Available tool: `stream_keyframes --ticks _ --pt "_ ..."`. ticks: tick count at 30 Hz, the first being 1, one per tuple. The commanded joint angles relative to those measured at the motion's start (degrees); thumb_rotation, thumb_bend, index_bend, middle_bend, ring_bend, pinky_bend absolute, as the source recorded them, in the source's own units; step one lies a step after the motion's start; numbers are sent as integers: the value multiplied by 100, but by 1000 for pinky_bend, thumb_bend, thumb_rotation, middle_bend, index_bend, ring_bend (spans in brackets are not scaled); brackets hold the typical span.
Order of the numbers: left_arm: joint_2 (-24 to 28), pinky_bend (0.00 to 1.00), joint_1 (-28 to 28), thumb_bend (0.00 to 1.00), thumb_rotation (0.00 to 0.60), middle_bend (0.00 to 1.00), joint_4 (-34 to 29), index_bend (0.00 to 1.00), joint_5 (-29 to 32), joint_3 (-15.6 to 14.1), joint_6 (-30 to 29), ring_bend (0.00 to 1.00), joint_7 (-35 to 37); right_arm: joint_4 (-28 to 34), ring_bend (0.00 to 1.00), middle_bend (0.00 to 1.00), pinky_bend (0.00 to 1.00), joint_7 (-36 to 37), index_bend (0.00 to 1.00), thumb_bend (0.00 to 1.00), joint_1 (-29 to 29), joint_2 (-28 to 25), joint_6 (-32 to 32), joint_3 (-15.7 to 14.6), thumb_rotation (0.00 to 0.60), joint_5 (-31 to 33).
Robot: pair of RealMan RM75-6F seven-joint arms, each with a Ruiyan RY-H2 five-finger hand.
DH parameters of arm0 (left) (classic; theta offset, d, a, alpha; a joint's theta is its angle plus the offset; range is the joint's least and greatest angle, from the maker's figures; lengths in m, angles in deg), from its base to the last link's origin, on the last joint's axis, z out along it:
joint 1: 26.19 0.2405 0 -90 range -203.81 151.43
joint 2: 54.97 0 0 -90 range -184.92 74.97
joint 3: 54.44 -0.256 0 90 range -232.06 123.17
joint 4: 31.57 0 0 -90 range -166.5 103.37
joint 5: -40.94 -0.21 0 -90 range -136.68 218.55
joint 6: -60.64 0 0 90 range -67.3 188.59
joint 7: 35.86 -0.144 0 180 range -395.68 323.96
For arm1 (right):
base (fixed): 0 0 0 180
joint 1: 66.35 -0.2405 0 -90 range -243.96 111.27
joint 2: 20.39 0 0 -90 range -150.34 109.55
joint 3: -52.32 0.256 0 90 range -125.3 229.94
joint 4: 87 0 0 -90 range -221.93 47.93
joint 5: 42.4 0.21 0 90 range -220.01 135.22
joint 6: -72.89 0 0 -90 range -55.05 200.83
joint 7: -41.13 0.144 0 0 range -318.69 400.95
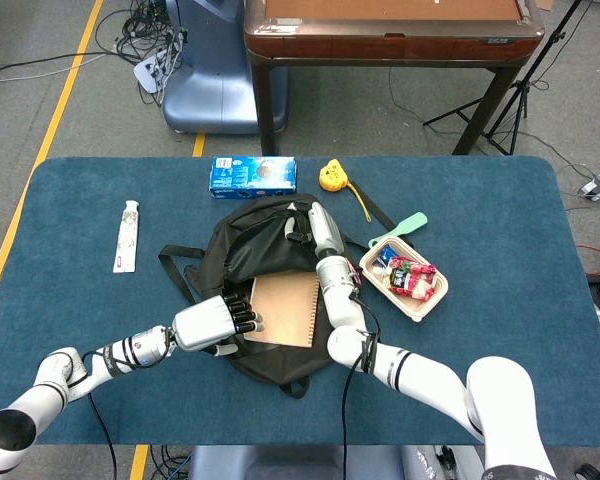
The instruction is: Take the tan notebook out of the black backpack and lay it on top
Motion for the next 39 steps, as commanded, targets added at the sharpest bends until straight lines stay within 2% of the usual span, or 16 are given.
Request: stream_keyframes --ticks 1,13,22,39 --pt "-252 259 -150 222 600 315 404 302 108 -139 50 315 123 14 300 506 270 -29 682 714 -6 -16 45 19 600 68" --pt "-661 242 -333 194 600 189 1085 188 551 -313 625 200 373 -91 300 505 270 -27 682 714 -50 -3 169 32 600 171" --pt "-773 216 -254 179 600 104 1350 103 709 -525 765 136 432 -183 300 505 270 43 682 713 -27 -5 265 3 600 139" --pt "-1066 199 -277 167 600 77 1480 60 989 -658 898 106 481 -192 300 505 270 127 682 713 15 14 283 -32 600 85"
